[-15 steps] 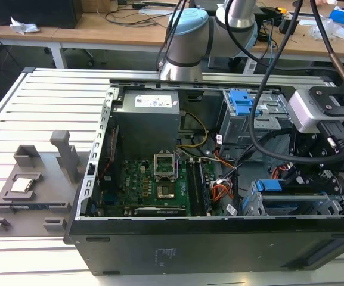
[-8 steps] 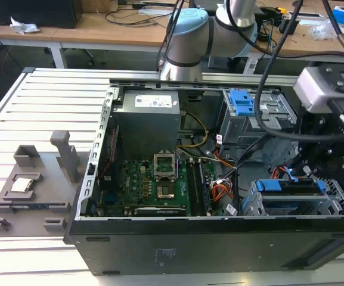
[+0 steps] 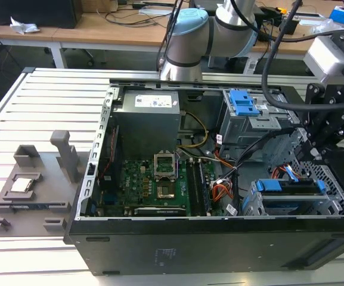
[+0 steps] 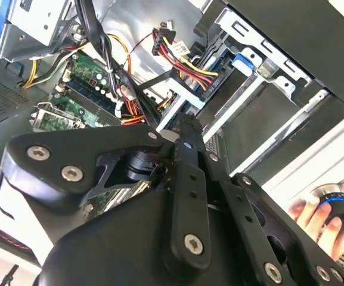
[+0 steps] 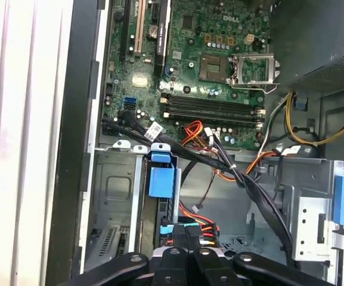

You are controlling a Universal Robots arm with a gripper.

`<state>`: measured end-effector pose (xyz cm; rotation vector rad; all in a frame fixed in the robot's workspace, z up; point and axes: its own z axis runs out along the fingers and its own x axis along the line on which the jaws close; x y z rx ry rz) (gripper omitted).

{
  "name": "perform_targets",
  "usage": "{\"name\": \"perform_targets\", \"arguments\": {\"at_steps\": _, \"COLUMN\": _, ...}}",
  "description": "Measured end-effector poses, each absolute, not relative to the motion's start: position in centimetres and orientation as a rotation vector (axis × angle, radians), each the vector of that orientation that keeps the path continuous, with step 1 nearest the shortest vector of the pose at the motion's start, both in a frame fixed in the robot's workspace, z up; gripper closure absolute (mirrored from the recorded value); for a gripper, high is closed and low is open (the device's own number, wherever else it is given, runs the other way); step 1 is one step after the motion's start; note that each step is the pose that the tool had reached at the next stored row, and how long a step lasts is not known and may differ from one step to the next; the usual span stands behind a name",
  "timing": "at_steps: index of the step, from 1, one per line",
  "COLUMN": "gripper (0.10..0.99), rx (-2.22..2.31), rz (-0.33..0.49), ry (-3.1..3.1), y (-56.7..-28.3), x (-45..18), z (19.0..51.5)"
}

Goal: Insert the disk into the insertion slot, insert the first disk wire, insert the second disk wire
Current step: 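Insert the second disk wire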

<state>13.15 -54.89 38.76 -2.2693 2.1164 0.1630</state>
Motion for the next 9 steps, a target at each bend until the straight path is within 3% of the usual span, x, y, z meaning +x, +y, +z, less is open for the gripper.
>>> {"name": "perform_targets", "arguments": {"at_steps": 9, "gripper": 0.980, "rx": -2.297, "rz": 0.111, "ry": 2.145, "y": -54.90, "x": 13.15, "z": 38.76}}
